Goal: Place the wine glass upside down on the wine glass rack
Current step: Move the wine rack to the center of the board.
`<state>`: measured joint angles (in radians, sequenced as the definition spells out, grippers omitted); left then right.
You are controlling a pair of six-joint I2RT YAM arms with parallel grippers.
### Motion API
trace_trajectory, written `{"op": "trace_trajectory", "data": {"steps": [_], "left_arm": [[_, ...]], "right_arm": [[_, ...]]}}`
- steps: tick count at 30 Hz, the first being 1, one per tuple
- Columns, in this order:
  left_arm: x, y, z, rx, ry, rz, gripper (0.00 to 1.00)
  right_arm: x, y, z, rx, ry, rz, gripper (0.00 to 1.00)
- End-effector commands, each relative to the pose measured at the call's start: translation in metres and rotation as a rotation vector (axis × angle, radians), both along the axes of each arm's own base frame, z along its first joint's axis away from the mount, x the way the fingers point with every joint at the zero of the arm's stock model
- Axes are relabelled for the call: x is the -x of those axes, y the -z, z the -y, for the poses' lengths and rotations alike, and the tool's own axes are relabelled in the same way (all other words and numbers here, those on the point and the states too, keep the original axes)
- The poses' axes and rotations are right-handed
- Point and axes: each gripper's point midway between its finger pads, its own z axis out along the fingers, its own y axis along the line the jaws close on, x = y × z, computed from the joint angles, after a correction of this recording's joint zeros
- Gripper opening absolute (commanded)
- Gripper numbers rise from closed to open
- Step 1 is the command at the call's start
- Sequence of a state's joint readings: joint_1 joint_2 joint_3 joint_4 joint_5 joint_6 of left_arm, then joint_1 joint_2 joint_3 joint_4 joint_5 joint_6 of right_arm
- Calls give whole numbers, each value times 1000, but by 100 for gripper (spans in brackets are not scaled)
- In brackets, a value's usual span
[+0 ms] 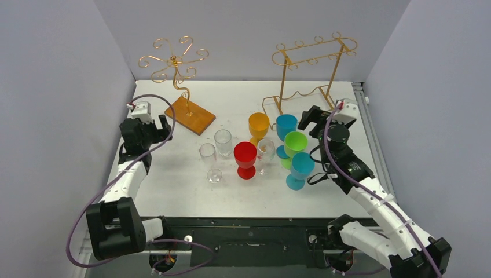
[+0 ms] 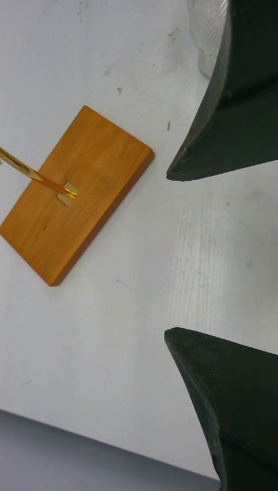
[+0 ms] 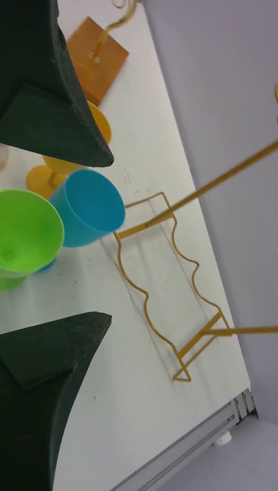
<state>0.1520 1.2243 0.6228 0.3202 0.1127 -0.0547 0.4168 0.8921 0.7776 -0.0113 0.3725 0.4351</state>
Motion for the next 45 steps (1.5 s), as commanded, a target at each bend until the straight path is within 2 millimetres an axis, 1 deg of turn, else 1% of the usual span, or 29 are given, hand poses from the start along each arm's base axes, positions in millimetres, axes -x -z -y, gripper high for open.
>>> {"op": "trace_trajectory", "data": {"steps": [1, 2, 4, 6, 8, 9, 11, 12, 13, 16, 17, 19, 21, 22, 23, 25, 26, 28, 30, 33, 37, 41, 45], "left_arm": [[33, -4, 13, 160, 99, -249, 96], [38, -13, 15, 179, 113, -266, 96], [43, -39, 17, 197, 131, -262, 96], [47, -69, 19, 195, 148, -239, 96], [48, -103, 22, 192, 164, -204, 96], [48, -120, 24, 192, 174, -182, 96], [45, -154, 27, 204, 187, -130, 96], [41, -174, 28, 212, 190, -94, 96], [36, -186, 29, 227, 196, -77, 96], [16, -223, 30, 249, 206, -27, 96], [7, -228, 31, 249, 206, -31, 96], [-10, -233, 33, 247, 204, -58, 98], [-24, -232, 38, 247, 214, -94, 99], [-33, -226, 41, 243, 216, -116, 99], [-37, -228, 45, 229, 218, -114, 100], [-49, -224, 50, 199, 221, -127, 100], [-53, -225, 53, 186, 223, -124, 100], [-62, -223, 55, 172, 215, -134, 94], [-69, -221, 53, 164, 196, -139, 90], [-77, -220, 48, 152, 173, -135, 83], [-83, -215, 51, 142, 188, -136, 75], [-87, -209, 59, 152, 223, -145, 65], [-92, -204, 61, 147, 233, -147, 54]], "right_arm": [[16, -28, -19, 179, 46, -27, 90], [20, -32, -33, 203, 23, -29, 89], [22, -40, -49, 232, -8, -38, 89], [19, -48, -64, 242, -45, -48, 89], [16, -58, -80, 247, -90, -54, 89], [13, -59, -87, 259, -109, -66, 90], [9, -68, -102, 270, -144, -80, 90], [7, -72, -109, 272, -163, -80, 90], [6, -79, -116, 269, -177, -72, 90], [2, -83, -133, 289, -212, -82, 90], [2, -84, -136, 294, -219, -85, 90], [0, -83, -144, 301, -241, -96, 90], [-2, -82, -150, 315, -261, -112, 90], [-3, -83, -152, 319, -266, -117, 90], [-4, -84, -155, 324, -273, -122, 90], [-5, -87, -159, 328, -286, -126, 90], [-6, -88, -161, 326, -291, -127, 90], [-8, -93, -166, 327, -307, -130, 90], [-9, -94, -173, 331, -332, -141, 90], [-12, -91, -183, 340, -362, -157, 90], [-19, -87, -196, 342, -396, -171, 89], [-30, -90, -205, 325, -421, -175, 87], [-44, -97, -215, 309, -439, -176, 84]]}}
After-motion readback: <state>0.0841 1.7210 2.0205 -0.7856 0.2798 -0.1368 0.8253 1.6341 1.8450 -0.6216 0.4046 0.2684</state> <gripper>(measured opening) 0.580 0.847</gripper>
